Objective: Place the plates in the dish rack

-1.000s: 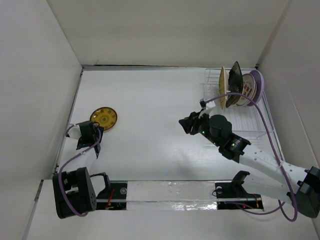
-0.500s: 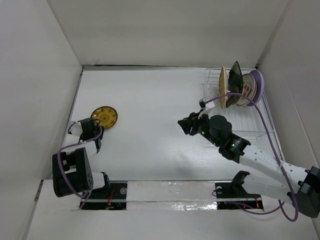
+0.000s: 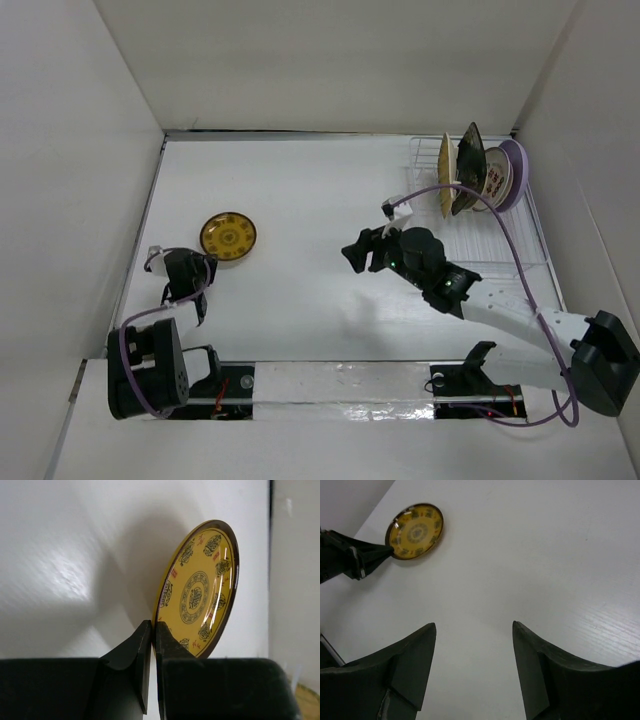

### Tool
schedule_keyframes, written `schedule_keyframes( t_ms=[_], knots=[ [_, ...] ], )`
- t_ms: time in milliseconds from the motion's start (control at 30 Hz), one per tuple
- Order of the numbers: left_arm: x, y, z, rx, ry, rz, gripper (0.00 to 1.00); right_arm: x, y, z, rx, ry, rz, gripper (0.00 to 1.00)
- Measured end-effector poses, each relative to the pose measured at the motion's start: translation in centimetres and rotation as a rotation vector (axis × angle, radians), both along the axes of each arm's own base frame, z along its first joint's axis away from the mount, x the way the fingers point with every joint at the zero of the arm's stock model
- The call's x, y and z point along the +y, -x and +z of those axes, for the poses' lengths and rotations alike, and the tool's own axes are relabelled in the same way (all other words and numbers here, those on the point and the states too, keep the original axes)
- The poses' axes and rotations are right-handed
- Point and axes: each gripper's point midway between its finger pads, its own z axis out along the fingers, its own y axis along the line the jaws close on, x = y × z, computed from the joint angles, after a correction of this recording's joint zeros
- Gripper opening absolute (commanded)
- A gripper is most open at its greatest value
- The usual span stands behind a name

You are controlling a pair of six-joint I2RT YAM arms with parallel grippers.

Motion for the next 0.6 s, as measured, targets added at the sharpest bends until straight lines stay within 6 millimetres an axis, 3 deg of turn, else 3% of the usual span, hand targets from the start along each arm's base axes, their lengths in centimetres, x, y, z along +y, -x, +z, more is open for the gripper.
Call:
schedule_keyframes(
  t_ms=[167,333,600],
  knots=[
    [-2.5,0.0,3.8,-0.164,0.007,-0.129,0.00,2.1,-0.3,-1.5,0.055,0.021,0.043,0.93],
    [-5.0,0.4,6.8,-0.297,-0.008,-0.280,0.00,5.3,-1.6,-1.7,0.092,0.007,0.086,0.95],
    [-10.7,2.2,8.7,-0.417,0.004,-0.538,0.00,10.4,-4.1,-1.2,0.128,-0.025,0.163,0.95]
  ],
)
